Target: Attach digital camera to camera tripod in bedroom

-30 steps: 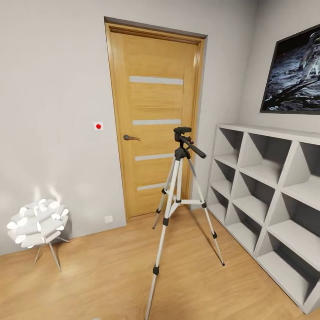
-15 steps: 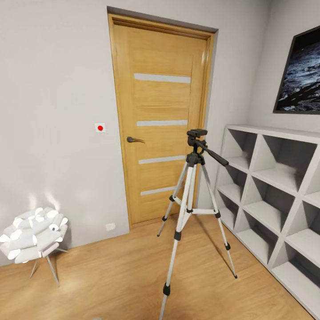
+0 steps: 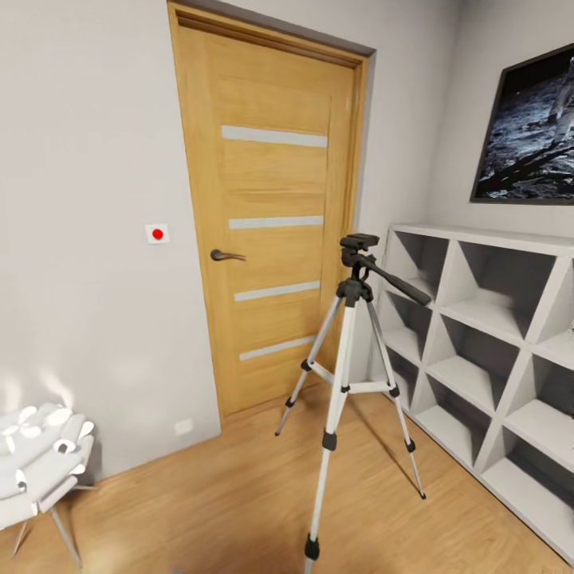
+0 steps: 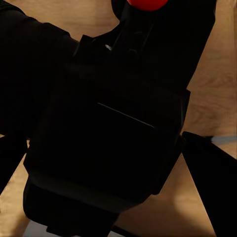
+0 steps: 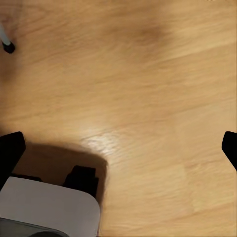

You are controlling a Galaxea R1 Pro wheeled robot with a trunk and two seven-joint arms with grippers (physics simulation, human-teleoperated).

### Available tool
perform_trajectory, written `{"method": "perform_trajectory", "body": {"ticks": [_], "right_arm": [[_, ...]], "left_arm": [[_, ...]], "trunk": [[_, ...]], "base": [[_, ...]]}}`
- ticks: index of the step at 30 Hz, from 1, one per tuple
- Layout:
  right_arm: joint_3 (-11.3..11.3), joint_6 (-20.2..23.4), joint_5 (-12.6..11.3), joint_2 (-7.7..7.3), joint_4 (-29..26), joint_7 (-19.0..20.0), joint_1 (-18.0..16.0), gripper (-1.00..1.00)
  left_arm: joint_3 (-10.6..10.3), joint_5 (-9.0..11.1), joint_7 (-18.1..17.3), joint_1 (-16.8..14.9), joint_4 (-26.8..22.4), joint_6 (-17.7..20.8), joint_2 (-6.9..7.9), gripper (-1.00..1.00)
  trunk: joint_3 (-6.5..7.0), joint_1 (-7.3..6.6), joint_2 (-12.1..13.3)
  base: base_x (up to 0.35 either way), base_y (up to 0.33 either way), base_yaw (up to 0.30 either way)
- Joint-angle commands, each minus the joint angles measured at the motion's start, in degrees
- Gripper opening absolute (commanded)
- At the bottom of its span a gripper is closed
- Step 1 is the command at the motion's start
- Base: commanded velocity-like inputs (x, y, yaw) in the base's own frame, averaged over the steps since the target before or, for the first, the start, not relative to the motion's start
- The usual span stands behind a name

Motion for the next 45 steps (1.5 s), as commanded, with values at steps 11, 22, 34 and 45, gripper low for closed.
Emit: {"method": "perform_trajectory", "body": {"ticks": [11, 22, 34, 45], "right_arm": [[0.2, -0.4, 0.4, -0.01, 0.2, 0.0, -0.1, 1.0], [0.1, -0.4, 0.4, 0.07, 0.2, 0.0, -0.1, 1.0], [0.1, -0.4, 0.4, 0.02, 0.2, 0.0, -0.1, 1.0], [0.1, -0.4, 0.4, -0.09, 0.2, 0.0, -0.1, 1.0]], "left_arm": [[0.4, -0.1, 0.1, 0.0, -0.1, 0.0, 0.0, -1.0], [0.3, 0.0, 0.1, 0.0, -0.1, 0.0, 0.0, -1.0], [0.3, 0.1, 0.0, 0.0, 0.0, 0.0, 0.0, -1.0], [0.3, 0.1, 0.1, 0.0, 0.0, 0.0, 0.0, -1.0]], "trunk": [[-0.06, 0.02, 0.0], [-0.06, 0.02, 0.0], [-0.06, 0.02, 0.0], [-0.06, 0.02, 0.0]], "base": [[0.201, 0.315, -0.247], [0.201, 0.315, -0.246], [0.2, 0.315, -0.246], [0.188, 0.323, -0.246]]}}
